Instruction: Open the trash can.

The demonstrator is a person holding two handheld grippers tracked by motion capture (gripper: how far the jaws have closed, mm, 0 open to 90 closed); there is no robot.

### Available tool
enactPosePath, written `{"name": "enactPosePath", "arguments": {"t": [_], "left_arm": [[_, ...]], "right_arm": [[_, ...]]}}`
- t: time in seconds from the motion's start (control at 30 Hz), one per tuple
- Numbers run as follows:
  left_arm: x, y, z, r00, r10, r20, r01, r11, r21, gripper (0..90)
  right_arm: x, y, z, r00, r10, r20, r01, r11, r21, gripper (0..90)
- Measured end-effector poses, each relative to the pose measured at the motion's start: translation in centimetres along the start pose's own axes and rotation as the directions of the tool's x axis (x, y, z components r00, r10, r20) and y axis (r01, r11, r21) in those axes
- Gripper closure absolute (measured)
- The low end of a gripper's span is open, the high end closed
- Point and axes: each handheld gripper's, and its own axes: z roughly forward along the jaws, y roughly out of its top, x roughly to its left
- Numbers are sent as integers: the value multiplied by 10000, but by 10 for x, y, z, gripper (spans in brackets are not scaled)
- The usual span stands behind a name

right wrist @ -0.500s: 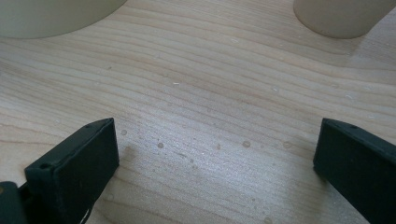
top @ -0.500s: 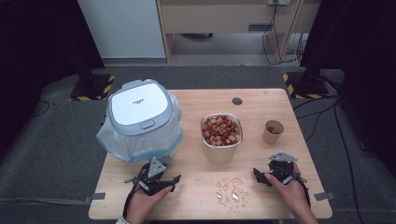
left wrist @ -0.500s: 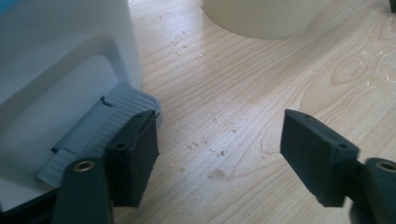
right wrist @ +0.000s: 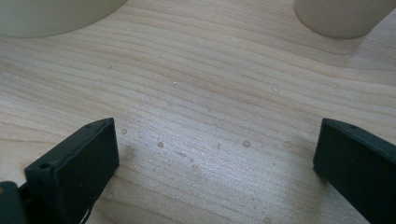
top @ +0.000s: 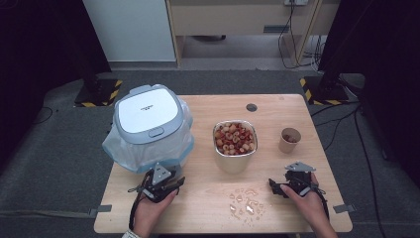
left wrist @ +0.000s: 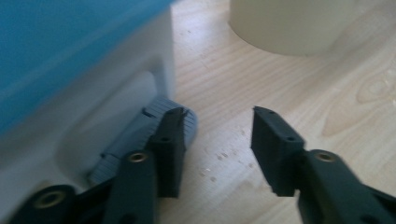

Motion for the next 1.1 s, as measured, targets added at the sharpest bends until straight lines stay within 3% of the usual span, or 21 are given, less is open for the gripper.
{"name": "enactPosePath", "arguments": {"t": [0.17,0.3,0.37,0.6,0.63,0.77,1.1], "left_arm": [[9,1,0,9995,-50,-302,46,9999,-124,742],[13,0,1,9993,-155,-353,150,9998,-124,797],[16,-2,3,9993,-149,-343,154,9998,138,834],[19,-2,13,9980,-126,-624,150,9992,369,863],[19,-3,14,9965,-94,-833,128,9991,395,868],[19,-4,13,9964,-230,-821,259,9991,347,869],[11,-6,13,9953,54,-965,-14,9991,414,865]], "right_arm": [[0,0,0,10000,-9,-13,9,10000,1,6],[0,0,0,10000,-8,-14,8,10000,0,5],[0,0,0,10000,-9,-15,9,10000,1,5],[0,0,0,10000,-11,-16,11,10000,0,5],[0,0,0,10000,-29,-25,29,10000,0,5],[0,0,0,10000,-38,-41,38,10000,1,6],[0,0,0,10000,-42,-48,42,10000,3,6]]}}
